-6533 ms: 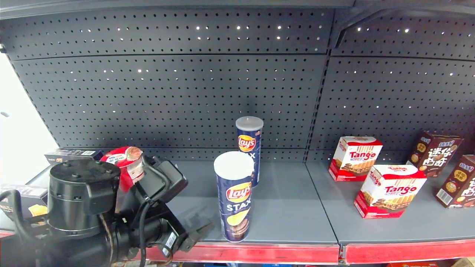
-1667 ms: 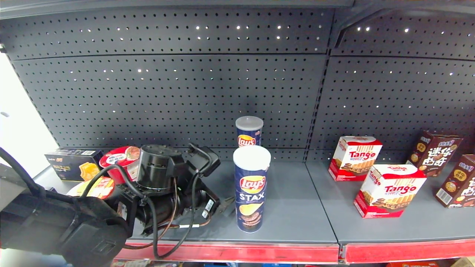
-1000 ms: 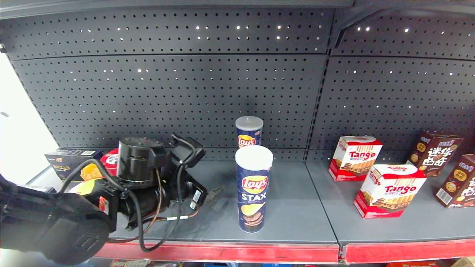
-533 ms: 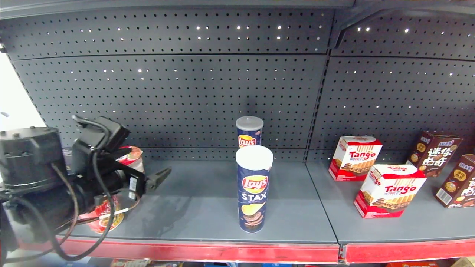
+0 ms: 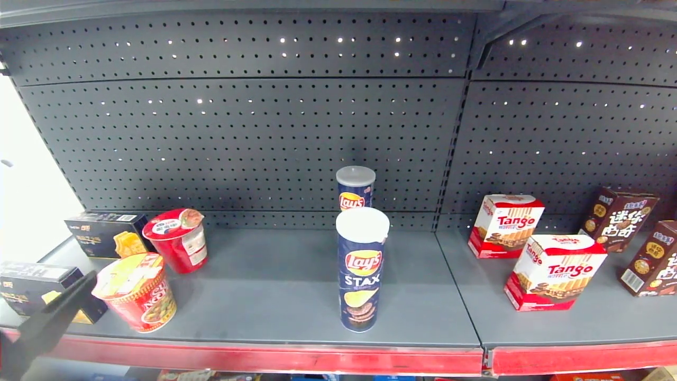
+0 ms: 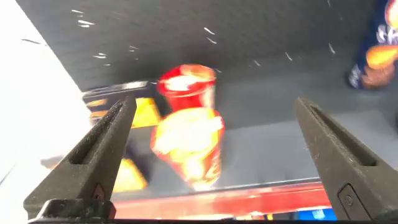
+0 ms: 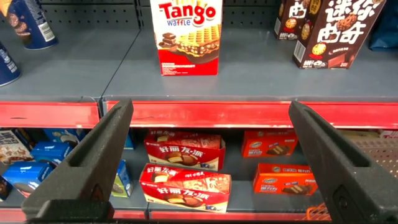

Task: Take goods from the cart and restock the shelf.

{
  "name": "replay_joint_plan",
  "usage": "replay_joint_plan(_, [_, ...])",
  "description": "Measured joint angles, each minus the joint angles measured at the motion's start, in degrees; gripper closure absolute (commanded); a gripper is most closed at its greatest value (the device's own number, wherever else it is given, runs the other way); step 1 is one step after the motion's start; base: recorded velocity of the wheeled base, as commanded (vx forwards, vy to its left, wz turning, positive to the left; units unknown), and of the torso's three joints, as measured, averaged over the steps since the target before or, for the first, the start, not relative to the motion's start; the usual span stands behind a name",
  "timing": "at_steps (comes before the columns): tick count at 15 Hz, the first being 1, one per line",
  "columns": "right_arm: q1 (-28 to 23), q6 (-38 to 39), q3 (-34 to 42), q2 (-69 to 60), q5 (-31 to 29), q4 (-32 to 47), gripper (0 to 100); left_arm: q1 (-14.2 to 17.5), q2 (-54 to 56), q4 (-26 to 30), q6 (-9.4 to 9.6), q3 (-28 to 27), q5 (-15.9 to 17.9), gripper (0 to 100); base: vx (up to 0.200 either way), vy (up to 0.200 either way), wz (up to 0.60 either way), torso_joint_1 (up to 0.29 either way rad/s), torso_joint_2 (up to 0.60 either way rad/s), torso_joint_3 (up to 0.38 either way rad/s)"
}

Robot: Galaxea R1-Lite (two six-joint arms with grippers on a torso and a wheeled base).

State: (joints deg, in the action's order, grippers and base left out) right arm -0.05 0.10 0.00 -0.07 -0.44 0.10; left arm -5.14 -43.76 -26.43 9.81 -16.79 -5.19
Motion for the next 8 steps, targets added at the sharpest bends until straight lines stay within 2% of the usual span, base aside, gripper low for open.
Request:
replay_joint_plan(3, [0.0, 0.0, 0.0, 0.0, 0.0, 0.0, 0, 4.7, 15.4, 2.2, -4.38, 7.3, -4.7, 0, 0.000, 0.000, 0.00, 0.000, 0.00, 0.000])
replay_joint_plan(5, [0.0, 0.0, 0.0, 0.0, 0.0, 0.0, 0, 8.0, 23.8, 4.8, -6.60, 13.0, -6.3, 0, 0.000, 0.000, 0.00, 0.000, 0.00, 0.000])
replay_joint_plan(7, [0.0, 0.0, 0.0, 0.0, 0.0, 0.0, 0, 10.2, 30.9, 15.8, -7.46, 15.5, -5.8, 0, 0.000, 0.000, 0.00, 0.000, 0.00, 0.000])
replay_joint_plan(8, [0.0, 0.0, 0.0, 0.0, 0.0, 0.0, 0, 10.8, 33.4, 19.3, -8.14, 16.2, -5.4, 0, 0.000, 0.000, 0.00, 0.000, 0.00, 0.000])
